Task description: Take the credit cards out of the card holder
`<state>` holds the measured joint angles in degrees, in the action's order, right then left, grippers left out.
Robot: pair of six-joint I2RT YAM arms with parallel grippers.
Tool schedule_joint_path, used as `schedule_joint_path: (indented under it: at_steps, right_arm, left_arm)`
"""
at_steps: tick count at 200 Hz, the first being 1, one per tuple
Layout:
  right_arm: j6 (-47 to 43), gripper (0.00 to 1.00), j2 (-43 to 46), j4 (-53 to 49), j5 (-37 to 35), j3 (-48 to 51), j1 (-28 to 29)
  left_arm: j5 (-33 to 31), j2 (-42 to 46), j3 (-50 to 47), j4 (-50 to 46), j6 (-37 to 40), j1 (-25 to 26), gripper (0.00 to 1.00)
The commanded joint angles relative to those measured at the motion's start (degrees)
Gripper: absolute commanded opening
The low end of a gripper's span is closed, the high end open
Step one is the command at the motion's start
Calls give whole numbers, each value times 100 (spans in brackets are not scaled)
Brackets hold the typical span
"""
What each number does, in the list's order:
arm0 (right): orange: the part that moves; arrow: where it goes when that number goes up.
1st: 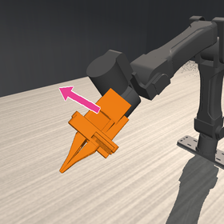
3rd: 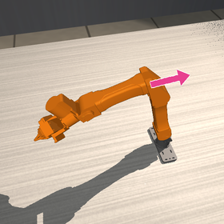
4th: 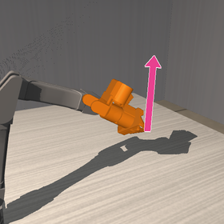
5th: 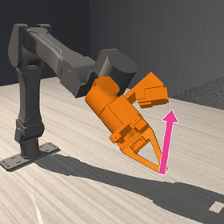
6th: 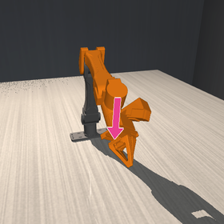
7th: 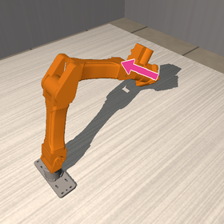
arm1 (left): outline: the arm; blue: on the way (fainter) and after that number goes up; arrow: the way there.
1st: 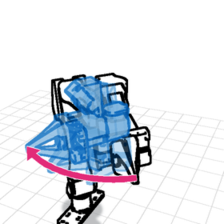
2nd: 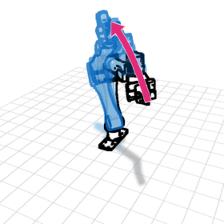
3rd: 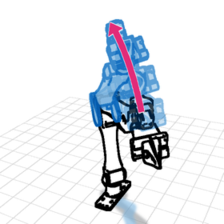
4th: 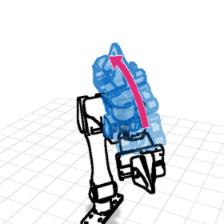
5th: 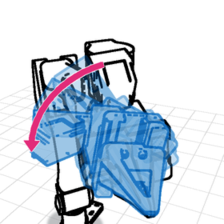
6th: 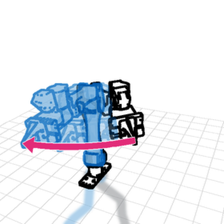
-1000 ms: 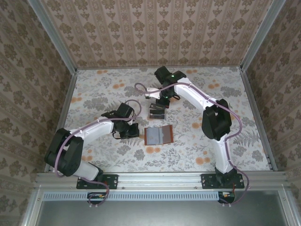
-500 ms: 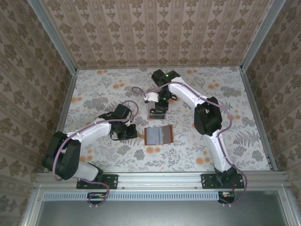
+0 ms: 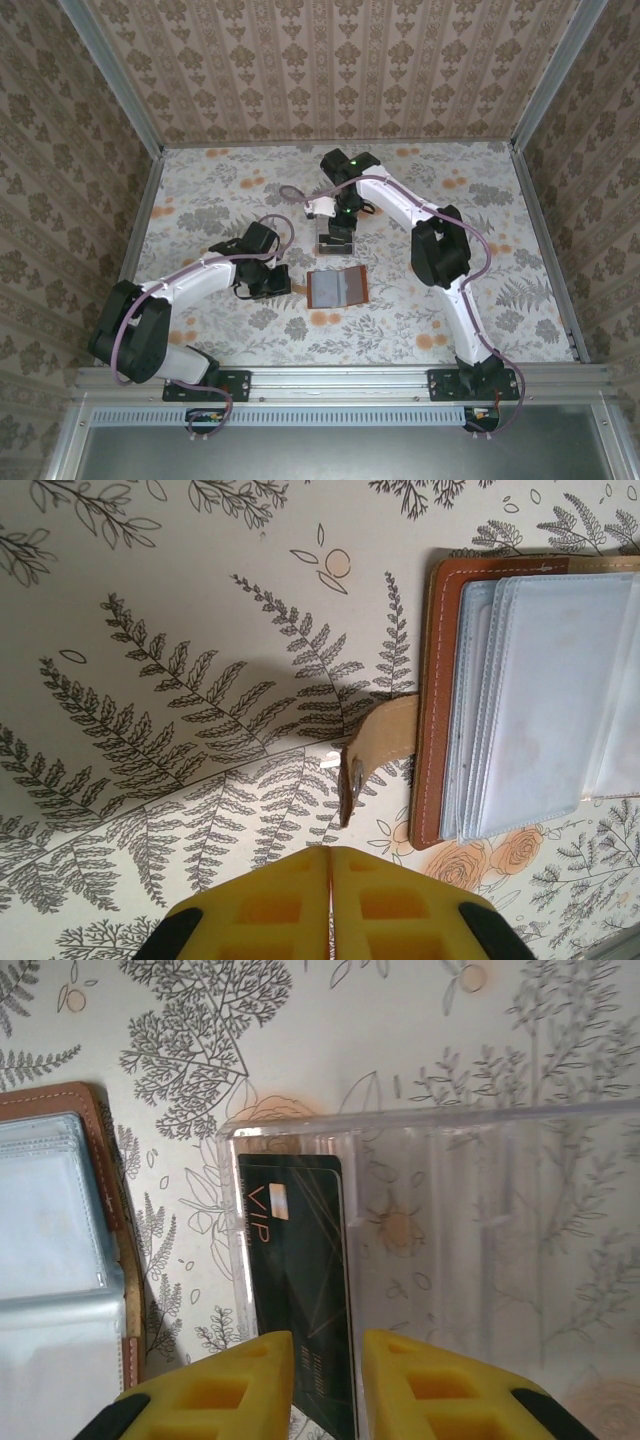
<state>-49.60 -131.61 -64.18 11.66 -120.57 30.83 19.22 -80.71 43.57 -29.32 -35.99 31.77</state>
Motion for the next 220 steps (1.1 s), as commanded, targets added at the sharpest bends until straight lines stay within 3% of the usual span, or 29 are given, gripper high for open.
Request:
schedule_joint_path:
  at_steps: [1,31,63,105,172,220]
  right_arm:
    - [414,27,767,557,-248,399,48]
    - [1364,27,1590,1509,-370,1301,55]
    - [2904,32,2533,2505,-506,2448,55]
    - [4844,31,3408,3223,-471,3631,64]
    - [7371,26,3810,3887,692,4815,178]
    - [8433,24,3627,3974,1348,5291,381]
  left_arm:
    - [37,8,267,-125,-25,-17,10]
    - [81,-324,602,-111,43,104,10]
    - [160,-951,1079,-82,121,250,10]
    - [275,-1600,1383,-4,169,398,9]
    - [319,-1804,1124,220,5,617,8]
    - [396,-1791,722,595,-141,672,8]
